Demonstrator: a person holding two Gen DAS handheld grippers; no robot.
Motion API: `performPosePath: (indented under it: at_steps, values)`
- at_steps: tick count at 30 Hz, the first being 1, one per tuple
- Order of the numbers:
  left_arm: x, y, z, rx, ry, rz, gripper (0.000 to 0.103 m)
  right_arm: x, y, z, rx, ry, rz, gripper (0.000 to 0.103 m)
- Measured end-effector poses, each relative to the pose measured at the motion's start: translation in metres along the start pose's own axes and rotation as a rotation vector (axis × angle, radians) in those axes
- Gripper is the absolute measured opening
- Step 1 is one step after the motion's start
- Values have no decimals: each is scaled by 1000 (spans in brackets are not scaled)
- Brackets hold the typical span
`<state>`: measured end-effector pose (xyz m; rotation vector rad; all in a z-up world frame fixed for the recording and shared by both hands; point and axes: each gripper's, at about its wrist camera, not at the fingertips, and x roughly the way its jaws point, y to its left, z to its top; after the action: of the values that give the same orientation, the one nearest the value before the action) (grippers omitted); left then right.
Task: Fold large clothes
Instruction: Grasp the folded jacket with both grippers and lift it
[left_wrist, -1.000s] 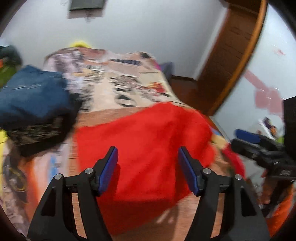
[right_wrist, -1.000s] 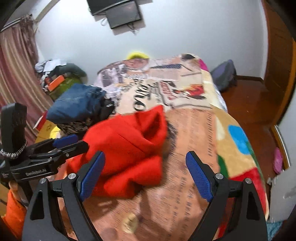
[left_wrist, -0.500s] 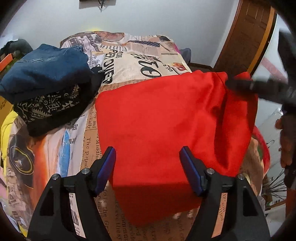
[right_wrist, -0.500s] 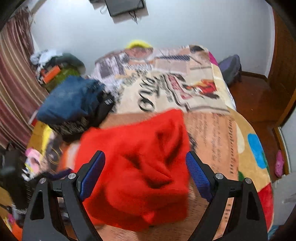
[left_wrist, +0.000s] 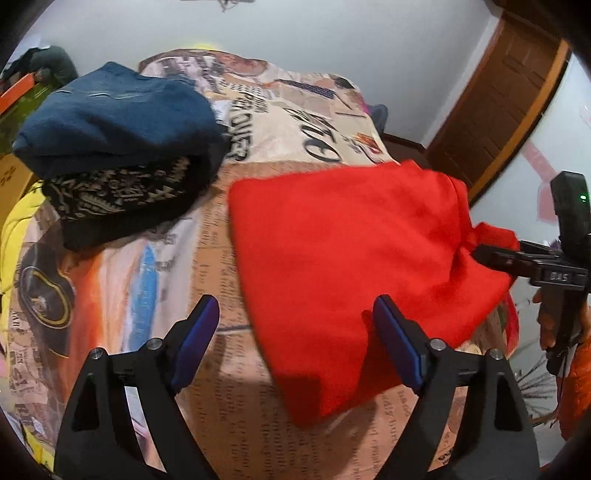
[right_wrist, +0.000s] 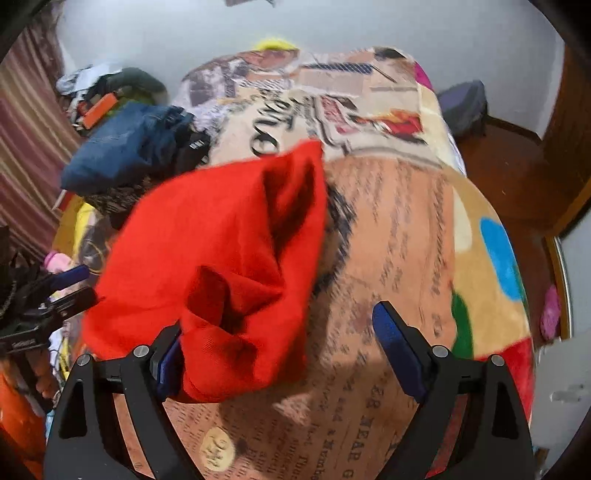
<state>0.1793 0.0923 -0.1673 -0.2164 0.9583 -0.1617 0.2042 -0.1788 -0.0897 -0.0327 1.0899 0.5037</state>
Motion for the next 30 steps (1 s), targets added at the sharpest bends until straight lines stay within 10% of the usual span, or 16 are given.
performPosePath:
  at_steps: [5, 18, 25, 30]
  values:
    - [11, 27, 10, -92, 45, -12, 85, 16, -3, 21, 25, 27, 95, 89]
    - [89, 48, 9, -379, 269, -364, 85, 79, -20, 39, 136, 230, 325, 91]
    - [95, 37, 18, -356, 251, -384, 85, 94, -15, 47, 168, 266, 399, 90]
    - [80, 35, 21, -328, 222, -392, 56, 92, -24, 44, 237, 306, 418, 44]
